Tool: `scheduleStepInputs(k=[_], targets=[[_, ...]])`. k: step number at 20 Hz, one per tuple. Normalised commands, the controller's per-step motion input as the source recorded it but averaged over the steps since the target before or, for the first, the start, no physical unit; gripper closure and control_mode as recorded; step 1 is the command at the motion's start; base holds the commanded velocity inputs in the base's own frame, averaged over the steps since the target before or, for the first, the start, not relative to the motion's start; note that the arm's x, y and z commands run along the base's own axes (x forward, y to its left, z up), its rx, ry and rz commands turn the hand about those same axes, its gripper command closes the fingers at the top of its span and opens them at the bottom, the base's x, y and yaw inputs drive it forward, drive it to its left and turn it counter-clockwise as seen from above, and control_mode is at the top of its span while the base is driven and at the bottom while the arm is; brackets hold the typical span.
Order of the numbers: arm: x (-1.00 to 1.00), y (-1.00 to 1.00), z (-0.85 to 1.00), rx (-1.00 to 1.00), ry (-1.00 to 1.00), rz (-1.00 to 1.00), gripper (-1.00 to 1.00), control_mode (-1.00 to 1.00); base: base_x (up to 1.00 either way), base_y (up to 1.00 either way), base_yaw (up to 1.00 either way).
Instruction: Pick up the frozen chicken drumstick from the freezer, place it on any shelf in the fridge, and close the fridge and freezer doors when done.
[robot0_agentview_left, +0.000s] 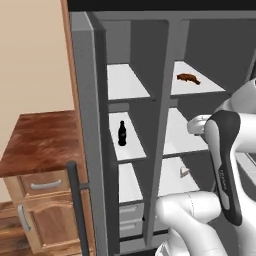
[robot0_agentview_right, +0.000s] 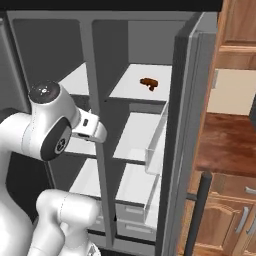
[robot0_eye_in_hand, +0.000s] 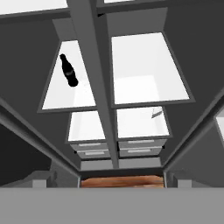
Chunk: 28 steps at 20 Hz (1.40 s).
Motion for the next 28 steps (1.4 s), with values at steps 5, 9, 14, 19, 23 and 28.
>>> scheduleStepInputs(k=[5, 9, 14, 19, 23, 28], targets=[[0.0, 0.0, 0.0, 0.0, 0.0, 0.0, -1.0, 1.0, -0.24, -0.47, -0.02], [0.0, 0.0, 0.0, 0.0, 0.0, 0.0, -1.0, 1.0, -0.2, -0.44, -0.02], [0.0, 0.0, 0.0, 0.0, 0.0, 0.0, -1.0, 1.0, -0.47, -0.13, 0.0], [0.0, 0.0, 0.0, 0.0, 0.0, 0.0, -1.0, 1.0, -0.58, -0.01, 0.0], [0.0, 0.0, 0.0, 0.0, 0.0, 0.0, -1.0, 1.0, -0.55, 0.0, 0.0], [0.0, 0.0, 0.0, 0.0, 0.0, 0.0, -1.0, 1.0, -0.39, 0.22, 0.0]])
